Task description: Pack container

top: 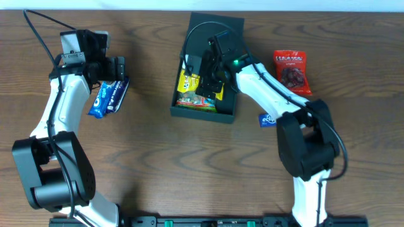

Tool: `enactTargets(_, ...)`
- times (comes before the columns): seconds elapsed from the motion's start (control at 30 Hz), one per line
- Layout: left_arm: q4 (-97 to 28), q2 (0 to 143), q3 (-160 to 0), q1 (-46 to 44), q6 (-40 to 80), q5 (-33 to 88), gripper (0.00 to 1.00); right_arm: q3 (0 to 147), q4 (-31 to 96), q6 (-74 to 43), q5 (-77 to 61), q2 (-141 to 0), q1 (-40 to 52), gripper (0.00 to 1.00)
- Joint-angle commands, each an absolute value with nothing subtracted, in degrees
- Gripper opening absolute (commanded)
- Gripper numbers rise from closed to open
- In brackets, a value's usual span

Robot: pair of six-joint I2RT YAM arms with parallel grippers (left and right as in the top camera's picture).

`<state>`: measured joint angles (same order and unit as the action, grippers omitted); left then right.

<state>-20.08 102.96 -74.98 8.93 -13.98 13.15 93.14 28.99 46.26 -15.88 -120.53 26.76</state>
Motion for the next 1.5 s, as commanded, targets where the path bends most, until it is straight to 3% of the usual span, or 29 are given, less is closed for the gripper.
enactTargets(0.0,-20.3,101.1,-76.4,9.0,-15.3,12.9,0.95,93.4,27.8,38.0,-16.1,-110.7,26.7,0.99)
enactTargets(0.27,-20.3,101.1,-76.4,9.0,-15.3,12.9,0.95,93.4,32.7,5.7,-15.5,-106.3,20.3,0.99)
enactTargets(0.43,-20.3,101.1,-76.4,9.0,-15.2,12.9,0.95,93.3,39.9,-14.1,-4.7,-109.1,17.3,0.99)
enactTargets(0.77,-20.4,101.1,-76.4,9.0,-15.2,12.9,0.95,93.3,44.0,-24.5,-4.1,-113.6,17.3,0.99)
enactTargets(0.93,-20.7,101.1,-76.4,9.0,-15.2,12.9,0.95,93.2,46.7,-24.3,-4.1,-115.9,18.1,0.99)
enactTargets(1.13,-20.7,101.1,-76.4,9.0,-15.2,12.9,0.95,93.2,47.3,-8.5,-4.1,-118.9,20.2,0.99)
enactTargets(1.47,-20.8,101.1,-76.4,9.0,-15.2,13.0,0.95,93.2,51.6,-0.8,-1.0,-120.0,20.2,0.77)
